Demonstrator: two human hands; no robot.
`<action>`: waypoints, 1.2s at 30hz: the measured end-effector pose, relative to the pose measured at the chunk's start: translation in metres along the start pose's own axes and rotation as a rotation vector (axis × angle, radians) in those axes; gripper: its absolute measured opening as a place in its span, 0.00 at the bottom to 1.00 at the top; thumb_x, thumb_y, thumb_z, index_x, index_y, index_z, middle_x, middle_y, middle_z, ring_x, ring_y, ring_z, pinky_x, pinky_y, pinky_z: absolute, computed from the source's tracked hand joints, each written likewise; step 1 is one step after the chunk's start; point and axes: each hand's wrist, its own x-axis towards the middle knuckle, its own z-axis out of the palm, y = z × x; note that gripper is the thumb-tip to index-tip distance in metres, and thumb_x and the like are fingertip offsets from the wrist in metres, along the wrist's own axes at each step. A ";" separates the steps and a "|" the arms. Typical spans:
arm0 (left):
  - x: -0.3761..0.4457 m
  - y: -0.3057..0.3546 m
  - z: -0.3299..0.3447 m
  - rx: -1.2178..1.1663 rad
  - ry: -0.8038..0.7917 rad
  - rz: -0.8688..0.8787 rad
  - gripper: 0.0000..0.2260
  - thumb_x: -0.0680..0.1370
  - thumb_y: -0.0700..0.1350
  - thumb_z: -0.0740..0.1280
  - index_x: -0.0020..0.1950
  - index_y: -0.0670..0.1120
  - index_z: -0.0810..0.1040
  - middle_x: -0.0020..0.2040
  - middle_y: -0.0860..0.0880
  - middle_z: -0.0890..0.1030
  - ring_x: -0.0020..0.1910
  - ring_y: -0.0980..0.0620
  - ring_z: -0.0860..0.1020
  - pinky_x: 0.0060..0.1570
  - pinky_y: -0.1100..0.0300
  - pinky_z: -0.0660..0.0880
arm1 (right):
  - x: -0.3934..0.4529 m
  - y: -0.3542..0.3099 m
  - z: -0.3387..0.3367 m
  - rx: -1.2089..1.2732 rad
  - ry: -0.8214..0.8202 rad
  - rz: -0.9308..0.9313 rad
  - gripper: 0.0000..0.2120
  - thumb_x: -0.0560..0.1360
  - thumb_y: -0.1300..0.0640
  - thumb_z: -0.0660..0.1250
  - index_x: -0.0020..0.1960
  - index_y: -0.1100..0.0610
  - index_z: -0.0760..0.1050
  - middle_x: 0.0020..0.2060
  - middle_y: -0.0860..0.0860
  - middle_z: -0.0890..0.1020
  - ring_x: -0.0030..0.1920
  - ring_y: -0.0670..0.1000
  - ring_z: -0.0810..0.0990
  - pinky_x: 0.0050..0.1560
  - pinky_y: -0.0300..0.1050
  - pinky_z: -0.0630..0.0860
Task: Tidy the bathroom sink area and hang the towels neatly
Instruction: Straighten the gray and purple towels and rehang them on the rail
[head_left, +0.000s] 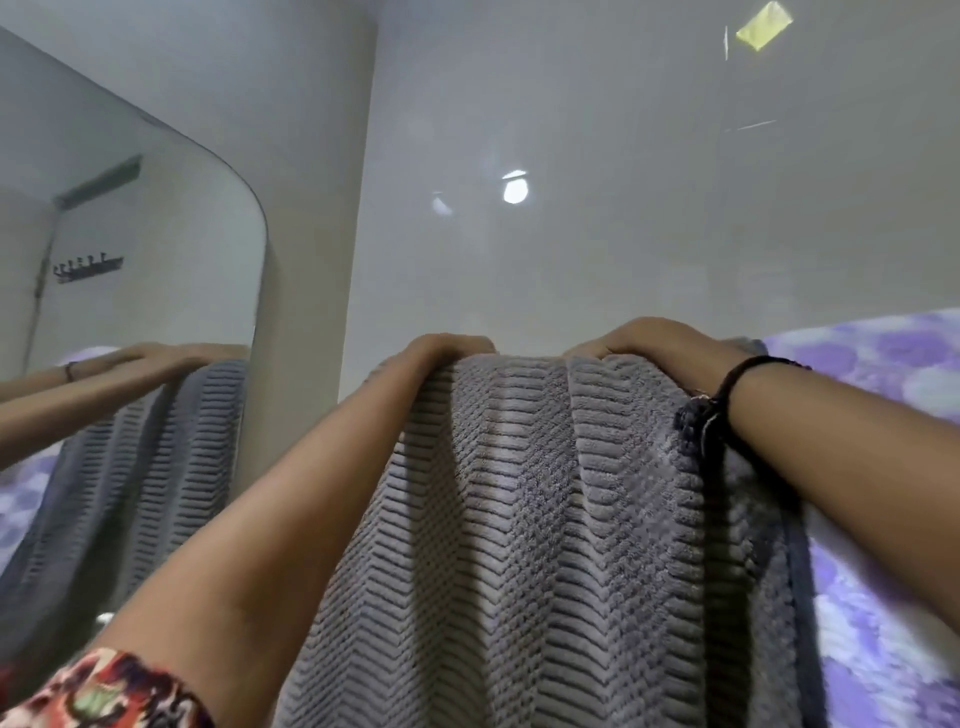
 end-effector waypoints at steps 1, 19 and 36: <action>-0.003 0.002 0.003 -0.076 0.083 0.047 0.12 0.79 0.38 0.57 0.50 0.32 0.78 0.54 0.32 0.79 0.45 0.49 0.73 0.38 0.64 0.70 | 0.001 -0.008 0.001 0.002 -0.008 0.057 0.19 0.78 0.54 0.58 0.64 0.63 0.71 0.63 0.59 0.74 0.63 0.57 0.72 0.59 0.42 0.69; -0.093 -0.076 0.066 -0.626 0.739 -0.270 0.30 0.77 0.63 0.54 0.61 0.37 0.72 0.62 0.36 0.75 0.57 0.40 0.74 0.57 0.48 0.68 | -0.161 -0.004 0.101 0.400 0.732 0.025 0.23 0.72 0.61 0.69 0.64 0.57 0.65 0.47 0.57 0.80 0.36 0.47 0.76 0.33 0.25 0.67; -0.097 -0.093 0.035 -1.028 0.535 -0.047 0.22 0.75 0.48 0.67 0.63 0.35 0.71 0.53 0.40 0.78 0.46 0.47 0.77 0.42 0.61 0.75 | -0.149 -0.004 0.084 -0.264 0.892 0.252 0.24 0.76 0.53 0.62 0.69 0.53 0.61 0.65 0.64 0.65 0.58 0.64 0.68 0.52 0.58 0.73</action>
